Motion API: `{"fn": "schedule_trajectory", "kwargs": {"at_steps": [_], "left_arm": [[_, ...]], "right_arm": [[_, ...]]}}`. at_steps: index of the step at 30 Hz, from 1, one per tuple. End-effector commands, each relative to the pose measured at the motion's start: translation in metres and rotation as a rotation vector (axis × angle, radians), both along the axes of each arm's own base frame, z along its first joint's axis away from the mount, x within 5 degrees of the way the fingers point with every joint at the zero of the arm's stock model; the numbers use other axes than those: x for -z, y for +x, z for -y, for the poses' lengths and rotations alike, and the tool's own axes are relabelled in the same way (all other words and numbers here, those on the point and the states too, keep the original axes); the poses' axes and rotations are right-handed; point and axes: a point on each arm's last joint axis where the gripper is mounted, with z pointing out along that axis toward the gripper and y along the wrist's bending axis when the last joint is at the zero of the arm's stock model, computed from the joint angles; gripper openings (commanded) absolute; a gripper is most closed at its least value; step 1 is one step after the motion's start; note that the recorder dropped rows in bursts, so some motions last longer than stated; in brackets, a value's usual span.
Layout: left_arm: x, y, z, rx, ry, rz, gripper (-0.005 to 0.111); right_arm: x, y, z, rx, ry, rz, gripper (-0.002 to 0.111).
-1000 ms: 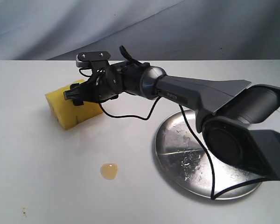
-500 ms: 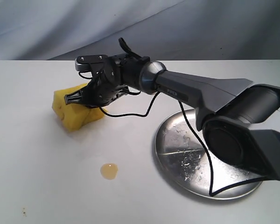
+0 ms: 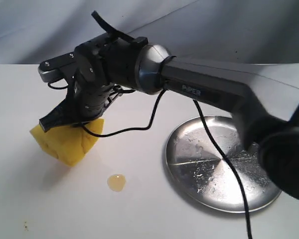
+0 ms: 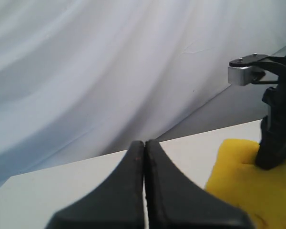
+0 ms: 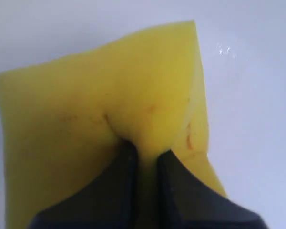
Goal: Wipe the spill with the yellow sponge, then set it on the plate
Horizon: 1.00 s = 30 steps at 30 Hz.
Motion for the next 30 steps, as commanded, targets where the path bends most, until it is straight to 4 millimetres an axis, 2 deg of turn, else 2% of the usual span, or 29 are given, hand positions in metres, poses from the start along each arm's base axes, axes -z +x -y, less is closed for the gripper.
{"fn": "schedule_trajectory", "kwargs": {"at_steps": [1, 6, 9, 14, 17, 21, 30], "left_arm": [[-0.002, 0.000, 0.000, -0.002, -0.018, 0.010, 0.000], [-0.002, 0.000, 0.000, -0.002, -0.018, 0.010, 0.000], [-0.002, 0.000, 0.000, -0.002, -0.018, 0.010, 0.000], [-0.002, 0.000, 0.000, -0.002, -0.018, 0.010, 0.000], [-0.002, 0.000, 0.000, -0.002, -0.018, 0.010, 0.000], [-0.002, 0.000, 0.000, -0.002, -0.018, 0.010, 0.000], [-0.002, 0.000, 0.000, -0.002, -0.018, 0.010, 0.000]], "right_arm": [[0.011, -0.023, 0.029, 0.006, -0.019, 0.002, 0.000], [0.022, -0.053, 0.075, 0.040, 0.030, -0.007, 0.000], [0.035, -0.071, 0.102, 0.040, -0.003, -0.027, 0.000], [0.053, -0.087, 0.127, 0.060, -0.030, -0.056, 0.000], [0.063, -0.088, 0.129, 0.063, -0.035, -0.062, 0.000], [0.067, -0.081, 0.121, 0.068, -0.017, -0.051, 0.000], [0.080, -0.051, 0.075, 0.068, -0.033, -0.057, 0.000]]}}
